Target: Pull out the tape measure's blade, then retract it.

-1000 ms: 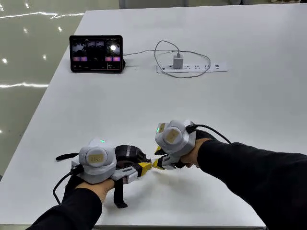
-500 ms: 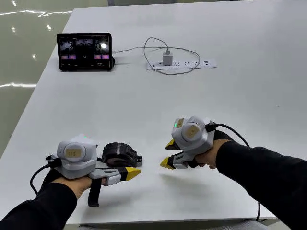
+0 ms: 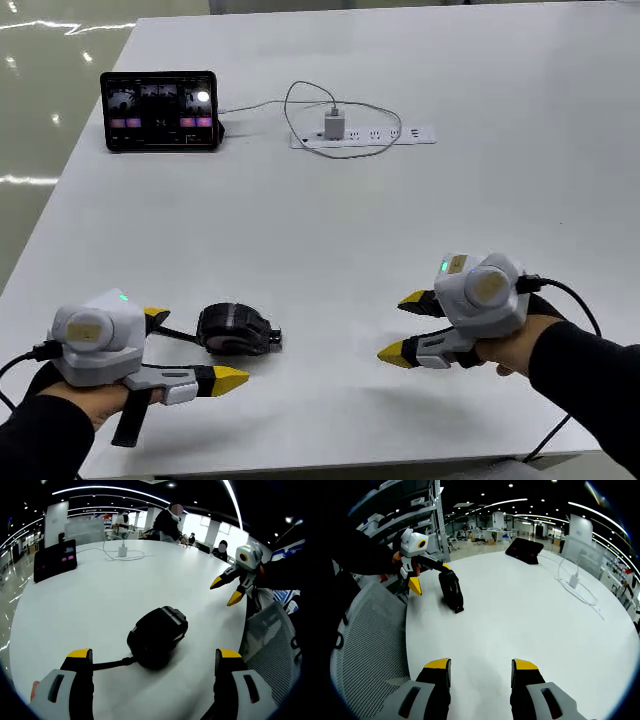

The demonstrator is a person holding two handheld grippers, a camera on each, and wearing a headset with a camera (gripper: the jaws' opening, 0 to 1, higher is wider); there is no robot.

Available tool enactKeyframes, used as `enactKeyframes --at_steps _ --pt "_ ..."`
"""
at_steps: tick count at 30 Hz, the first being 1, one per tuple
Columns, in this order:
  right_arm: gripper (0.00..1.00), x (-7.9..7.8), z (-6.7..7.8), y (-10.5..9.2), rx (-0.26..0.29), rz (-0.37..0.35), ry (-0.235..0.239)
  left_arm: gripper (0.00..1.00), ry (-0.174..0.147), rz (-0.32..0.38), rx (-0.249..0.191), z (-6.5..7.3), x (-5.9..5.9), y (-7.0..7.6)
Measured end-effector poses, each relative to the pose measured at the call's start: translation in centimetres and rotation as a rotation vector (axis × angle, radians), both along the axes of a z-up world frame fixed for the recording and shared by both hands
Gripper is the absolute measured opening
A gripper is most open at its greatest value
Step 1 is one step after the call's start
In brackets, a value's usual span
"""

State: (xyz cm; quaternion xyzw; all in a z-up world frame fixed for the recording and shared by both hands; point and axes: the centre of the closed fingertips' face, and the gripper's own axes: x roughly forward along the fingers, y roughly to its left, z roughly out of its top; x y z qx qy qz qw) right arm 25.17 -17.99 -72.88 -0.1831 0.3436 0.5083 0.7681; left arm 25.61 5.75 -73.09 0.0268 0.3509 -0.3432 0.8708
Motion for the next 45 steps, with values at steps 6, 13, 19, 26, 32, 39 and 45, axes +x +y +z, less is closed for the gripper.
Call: enactKeyframes --at_steps 6,13,19,26,32,39,45 --pt "0.51 -1.0 0.1 -2.9 -0.017 -0.027 -0.004 0.99 0.002 -0.015 0.000 0.8 -0.6 0.9" --pt "0.61 -1.9 0.0 -5.9 -0.019 -0.060 -0.016 0.99 -0.013 -0.031 0.034 1.4 -1.6 1.9" --pt "0.68 -2.4 -0.2 -8.1 -0.012 -0.117 -0.013 0.99 -0.025 -0.027 0.035 1.7 -2.0 2.8" --pt "0.78 -2.8 -0.1 -11.1 -0.004 -0.191 -0.009 0.99 -0.038 -0.062 0.092 1.2 -2.6 4.1" --pt "0.90 -3.4 0.2 -13.4 -0.019 -0.203 -0.011 0.99 -0.020 -0.067 0.087 1.2 -3.2 4.8" --pt "0.99 -4.2 0.4 -15.6 -0.015 -0.221 -0.017 0.99 -0.006 -0.050 0.083 1.5 -3.0 5.4" --pt "0.99 -4.5 0.7 -16.6 -0.022 -0.239 -0.011 0.99 -0.004 -0.041 0.085 1.6 -2.8 5.6"
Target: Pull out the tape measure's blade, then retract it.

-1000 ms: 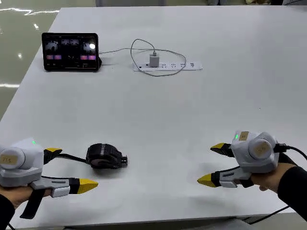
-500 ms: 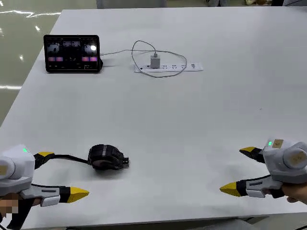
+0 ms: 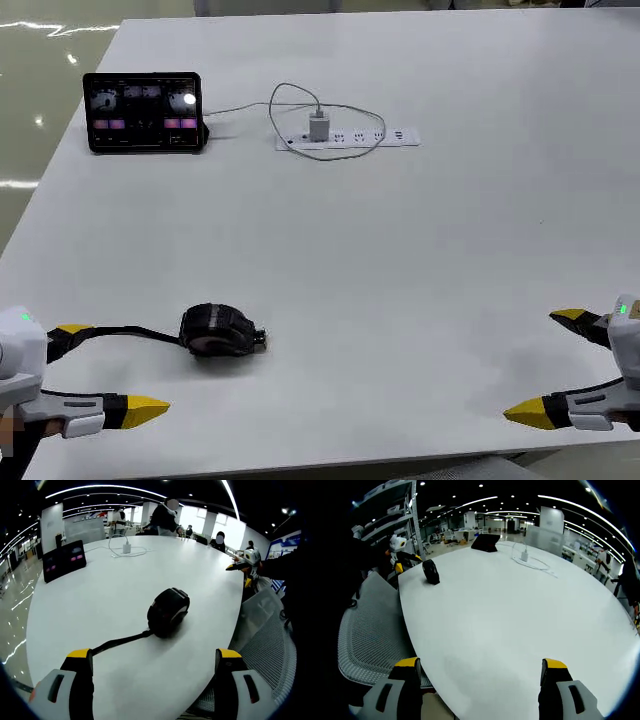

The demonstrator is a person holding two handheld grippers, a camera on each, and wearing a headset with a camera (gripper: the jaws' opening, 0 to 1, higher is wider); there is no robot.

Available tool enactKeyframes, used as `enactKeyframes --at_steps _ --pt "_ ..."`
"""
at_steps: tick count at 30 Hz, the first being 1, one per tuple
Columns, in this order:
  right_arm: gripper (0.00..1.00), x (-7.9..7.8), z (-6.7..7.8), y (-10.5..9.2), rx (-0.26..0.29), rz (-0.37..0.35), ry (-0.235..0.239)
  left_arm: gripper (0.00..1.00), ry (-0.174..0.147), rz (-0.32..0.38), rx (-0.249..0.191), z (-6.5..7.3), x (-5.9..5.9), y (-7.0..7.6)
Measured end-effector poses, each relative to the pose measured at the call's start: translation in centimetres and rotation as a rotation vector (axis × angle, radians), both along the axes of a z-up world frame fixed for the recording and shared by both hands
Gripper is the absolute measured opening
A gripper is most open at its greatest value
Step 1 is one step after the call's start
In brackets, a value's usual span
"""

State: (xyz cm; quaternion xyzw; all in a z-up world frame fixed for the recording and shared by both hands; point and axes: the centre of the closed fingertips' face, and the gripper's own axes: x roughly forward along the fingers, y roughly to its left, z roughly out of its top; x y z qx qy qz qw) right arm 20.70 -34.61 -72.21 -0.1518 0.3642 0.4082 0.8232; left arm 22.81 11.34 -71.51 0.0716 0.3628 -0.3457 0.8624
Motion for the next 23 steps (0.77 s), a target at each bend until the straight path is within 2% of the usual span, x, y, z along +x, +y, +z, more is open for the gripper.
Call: enactKeyframes --at_steps 9,10,14,23 --pt "0.99 -0.42 -0.48 0.02 -0.010 0.011 0.007 0.99 0.011 0.000 -0.024 0.57 -0.21 -0.42" --pt "0.99 -0.44 -0.51 0.02 -0.009 0.010 0.009 0.99 0.021 0.000 -0.031 0.56 -0.40 -0.51" --pt "0.99 -0.47 -0.45 0.11 -0.006 0.008 0.011 0.99 0.030 0.001 -0.028 0.41 -0.58 -0.41" --pt "0.99 -0.15 -0.20 0.04 -0.003 0.005 0.005 0.99 0.022 0.001 -0.015 0.57 -0.53 -0.13"
